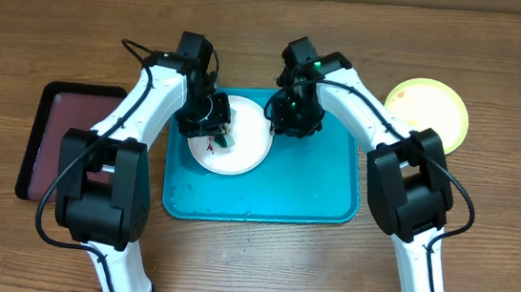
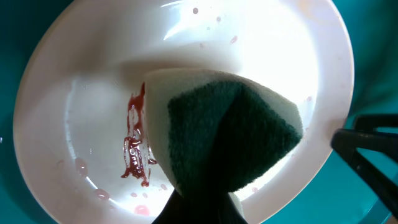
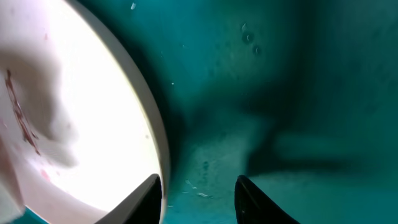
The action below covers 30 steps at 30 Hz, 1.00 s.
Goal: Clean dirty plates on tray and stack at the side
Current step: 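Scrub the white plate's red stain with the left gripper's sponge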
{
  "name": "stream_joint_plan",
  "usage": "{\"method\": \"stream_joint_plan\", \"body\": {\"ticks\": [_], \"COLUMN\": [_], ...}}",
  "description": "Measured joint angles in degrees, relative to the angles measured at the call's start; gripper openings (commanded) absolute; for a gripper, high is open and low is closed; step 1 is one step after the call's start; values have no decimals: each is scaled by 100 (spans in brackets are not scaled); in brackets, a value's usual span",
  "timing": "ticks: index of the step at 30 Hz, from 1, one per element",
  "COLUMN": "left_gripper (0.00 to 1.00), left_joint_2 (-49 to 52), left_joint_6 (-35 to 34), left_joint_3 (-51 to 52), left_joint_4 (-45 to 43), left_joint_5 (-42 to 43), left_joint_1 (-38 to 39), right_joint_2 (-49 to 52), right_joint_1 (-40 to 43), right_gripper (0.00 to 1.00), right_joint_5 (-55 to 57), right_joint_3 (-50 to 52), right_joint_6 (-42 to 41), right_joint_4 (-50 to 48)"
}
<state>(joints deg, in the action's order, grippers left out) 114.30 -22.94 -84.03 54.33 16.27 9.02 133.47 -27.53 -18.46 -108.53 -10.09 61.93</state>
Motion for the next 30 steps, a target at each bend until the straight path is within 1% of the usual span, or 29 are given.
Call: {"method": "stream_joint_plan", "body": {"ticks": [2, 5, 9, 12, 14, 16, 23, 26, 28, 30], "left_gripper": [4, 5, 4, 4, 4, 4, 4, 4, 4, 4], "left_joint_2": [0, 0, 0, 0, 0, 0, 0, 0, 0, 0], "left_joint_6": [-90, -157, -212, -225, -229, -243, -247, -245, -245, -245], "left_joint_3": [39, 116, 166, 184, 188, 190, 192, 192, 192, 192], "left_joint_4": [-2, -2, 0, -2, -9, -13, -17, -17, -17, -17], "left_joint_5": [-2, -2, -2, 0, -2, -2, -2, 0, 0, 0], "left_joint_1": [0, 0, 0, 0, 0, 0, 0, 0, 0, 2], "right_joint_2": [0, 0, 0, 0, 0, 0, 0, 0, 0, 0], "right_joint_1": [17, 0, -26, -28, -31, -31, -52, -103, -155, -201], "right_gripper": [40, 38, 38, 38, 38, 34, 26, 20, 18, 10], "right_joint_5": [17, 52, 70, 70, 72, 70, 68, 83, 87, 94], "right_joint_3": [-2, 0, 0, 4, 50, 151, 280, 286, 291, 295], "right_joint_6": [660, 1244, 1582, 1650, 1631, 1576, 1014, 741, 518, 299], "right_joint_4": [-133, -280, -319, -385, -466, -557, -756, -787, -780, -752]}}
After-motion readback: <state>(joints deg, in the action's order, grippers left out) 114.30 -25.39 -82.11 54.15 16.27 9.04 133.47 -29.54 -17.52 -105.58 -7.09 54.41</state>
